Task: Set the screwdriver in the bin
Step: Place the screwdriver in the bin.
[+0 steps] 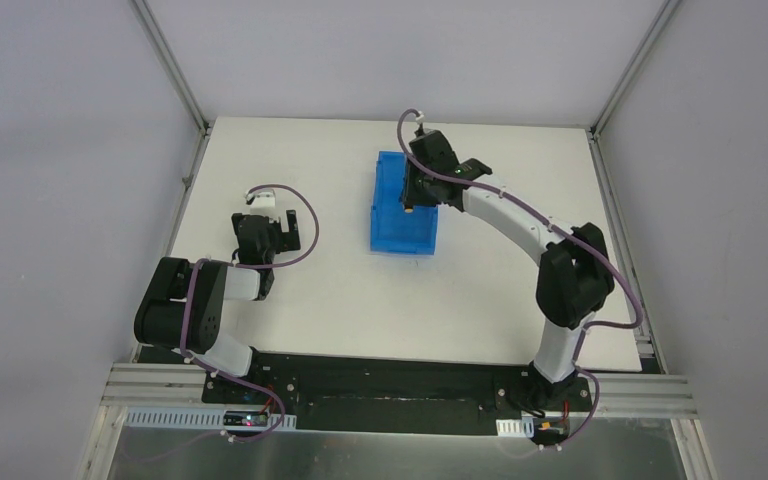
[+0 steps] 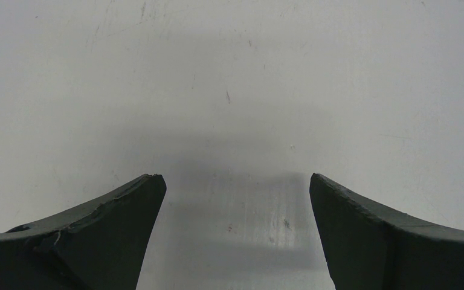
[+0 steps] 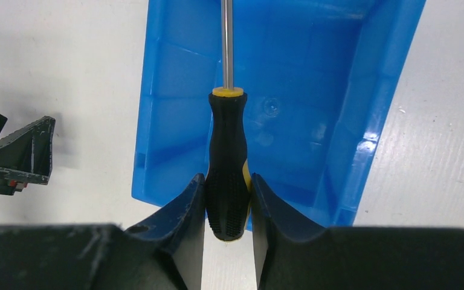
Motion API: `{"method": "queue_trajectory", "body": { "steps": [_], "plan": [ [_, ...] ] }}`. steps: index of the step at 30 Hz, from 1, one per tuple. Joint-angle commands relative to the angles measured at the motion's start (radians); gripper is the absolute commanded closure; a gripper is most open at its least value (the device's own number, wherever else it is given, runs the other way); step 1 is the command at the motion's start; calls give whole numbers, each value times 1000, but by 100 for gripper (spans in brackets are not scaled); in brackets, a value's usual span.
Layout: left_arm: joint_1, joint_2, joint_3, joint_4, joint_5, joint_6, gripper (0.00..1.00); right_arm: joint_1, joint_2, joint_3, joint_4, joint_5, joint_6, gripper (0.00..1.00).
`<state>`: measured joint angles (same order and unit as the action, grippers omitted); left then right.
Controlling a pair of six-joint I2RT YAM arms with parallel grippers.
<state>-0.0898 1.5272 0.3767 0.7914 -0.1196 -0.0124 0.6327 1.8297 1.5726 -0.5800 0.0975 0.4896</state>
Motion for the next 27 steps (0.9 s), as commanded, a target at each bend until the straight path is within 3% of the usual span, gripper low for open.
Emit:
{"method": "queue_trajectory", "body": {
  "steps": [1,9,27],
  "plan": [
    [9,-22,-1,25,19,-6,1,33,16,47,62,95,44,88],
    [10,-21,-1,25,19,-6,1,58,59,23,88,168,71,87],
    [10,-22,-1,25,20,-6,1,71,182,-10,132,177,101,84]
  ]
}}
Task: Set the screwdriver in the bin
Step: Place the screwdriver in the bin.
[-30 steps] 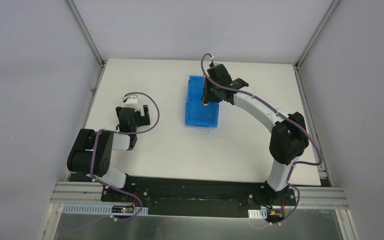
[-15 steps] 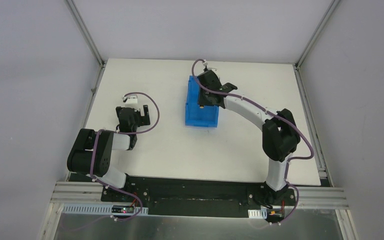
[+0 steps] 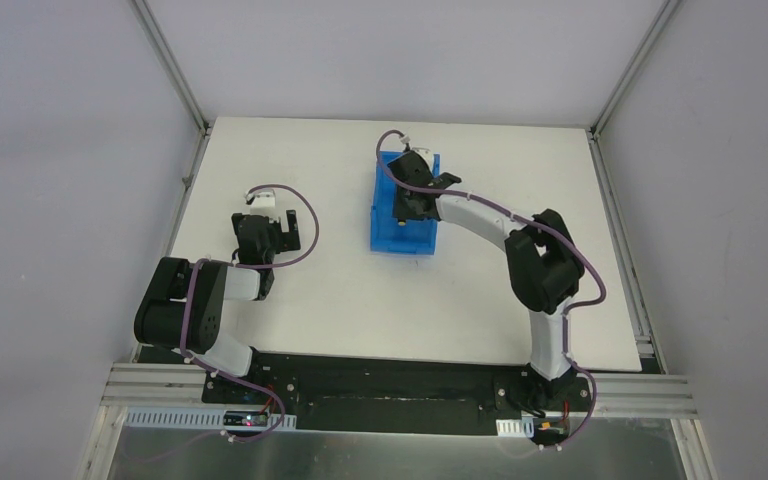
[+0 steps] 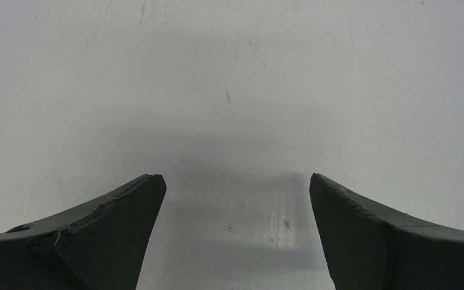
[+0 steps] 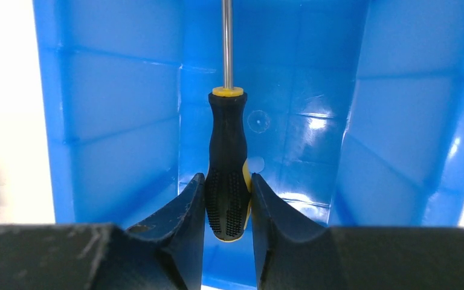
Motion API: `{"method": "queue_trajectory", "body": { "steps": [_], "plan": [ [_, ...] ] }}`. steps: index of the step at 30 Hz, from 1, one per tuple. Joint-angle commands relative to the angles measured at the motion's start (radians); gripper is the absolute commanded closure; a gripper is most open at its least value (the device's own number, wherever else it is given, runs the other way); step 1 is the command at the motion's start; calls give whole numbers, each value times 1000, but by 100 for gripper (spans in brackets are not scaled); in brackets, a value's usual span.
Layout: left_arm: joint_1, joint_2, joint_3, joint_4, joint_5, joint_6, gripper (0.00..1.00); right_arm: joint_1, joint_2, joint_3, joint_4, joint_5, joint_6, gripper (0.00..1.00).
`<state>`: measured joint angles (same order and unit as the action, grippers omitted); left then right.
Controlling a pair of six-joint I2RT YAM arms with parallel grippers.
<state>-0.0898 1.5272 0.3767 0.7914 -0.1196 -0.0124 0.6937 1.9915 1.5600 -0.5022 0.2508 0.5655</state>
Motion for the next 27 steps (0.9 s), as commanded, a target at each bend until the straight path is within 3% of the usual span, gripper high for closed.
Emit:
{"method": "queue_trajectory", "body": {
  "steps": [1,18,27],
  "plan": [
    [9,-21,-1,25,19,-6,1,10,27,3,55,25,28,84],
    [9,-21,-1,25,19,-6,1,13,106,8,62,37,68,77],
    [10,-21,-1,25,20,-6,1,13,126,14,49,39,74,67]
  ]
}}
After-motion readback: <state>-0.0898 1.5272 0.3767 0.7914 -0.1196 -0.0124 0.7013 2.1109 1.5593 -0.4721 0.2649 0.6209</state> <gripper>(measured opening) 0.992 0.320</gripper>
